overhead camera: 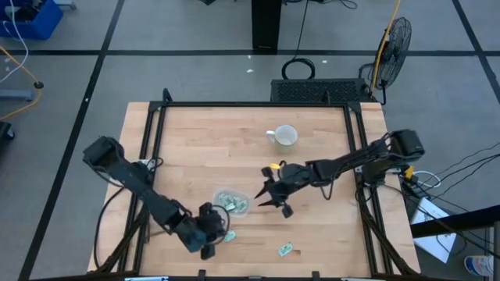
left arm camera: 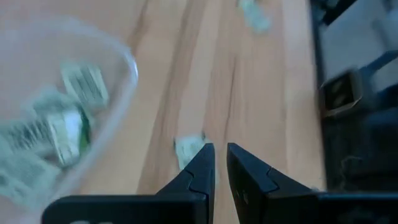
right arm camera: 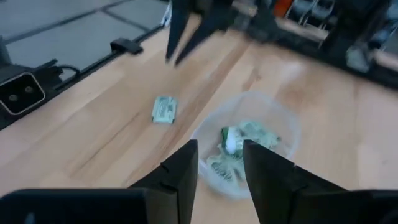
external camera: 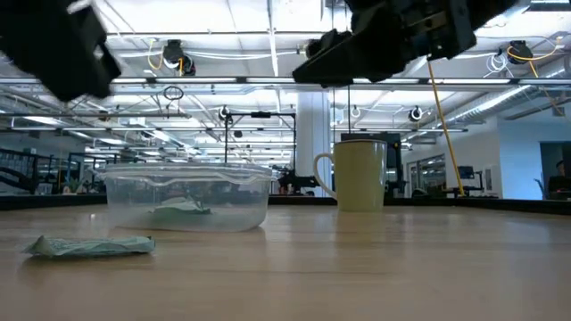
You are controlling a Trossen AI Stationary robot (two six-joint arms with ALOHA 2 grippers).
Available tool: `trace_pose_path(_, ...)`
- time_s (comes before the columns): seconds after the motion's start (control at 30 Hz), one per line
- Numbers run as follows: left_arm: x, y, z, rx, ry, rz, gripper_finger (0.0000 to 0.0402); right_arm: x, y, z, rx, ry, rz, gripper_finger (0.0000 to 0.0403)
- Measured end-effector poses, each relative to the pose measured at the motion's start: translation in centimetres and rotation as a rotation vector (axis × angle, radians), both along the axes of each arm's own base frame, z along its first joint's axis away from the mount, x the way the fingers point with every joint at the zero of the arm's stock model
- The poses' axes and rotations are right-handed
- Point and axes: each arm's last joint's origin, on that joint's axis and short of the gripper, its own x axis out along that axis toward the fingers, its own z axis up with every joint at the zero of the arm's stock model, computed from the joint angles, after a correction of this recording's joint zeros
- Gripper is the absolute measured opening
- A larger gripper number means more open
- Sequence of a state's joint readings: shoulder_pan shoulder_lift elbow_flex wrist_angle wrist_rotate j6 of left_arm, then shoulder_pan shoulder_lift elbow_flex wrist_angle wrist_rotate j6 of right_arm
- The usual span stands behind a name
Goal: Pick and place Stevia / Truvia into bins
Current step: Put the light green stevia packet into the transparent bin
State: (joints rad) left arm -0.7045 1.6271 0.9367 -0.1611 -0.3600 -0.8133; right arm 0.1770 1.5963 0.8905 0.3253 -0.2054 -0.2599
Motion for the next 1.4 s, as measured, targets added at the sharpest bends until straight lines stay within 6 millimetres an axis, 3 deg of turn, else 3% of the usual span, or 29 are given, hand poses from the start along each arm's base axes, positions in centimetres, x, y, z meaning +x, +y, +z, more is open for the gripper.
trace_pose_path(0.23, 0.5, -1.4, -4.4, -0.033, 0.14, -0.032, 0.0047, -1.9, -0.8, 0.6, -0.154, -0.18, -0.086, 0.0121)
trace_pose_path(0.47, 0.7, -1.9, -6.3, -0.004, 0.164, -0.067, 0.0047, -2.9, -1.5, 1.9, -0.286, -0.251, -0.221, 0.0121)
trace_pose_path(0.87, 0.9, -1.7, -6.4, 0.055, 0.143, -0.091, 0.0046, -3.1, -1.6, 2.5, -0.398, -0.299, -0.194, 0.0121)
trace_pose_path(1.03, 1.2, -2.0, -5.5, 0.053, 0.065, -0.133, 0.0046, -3.1, -1.6, 2.5, -0.414, -0.302, -0.187, 0.0121)
trace_pose_path(1.4, 1.0, -1.5, -5.6, 0.232, 0.07, -0.277, 0.0046, -3.1, -1.6, 2.4, -0.422, -0.303, -0.183, 0.0121)
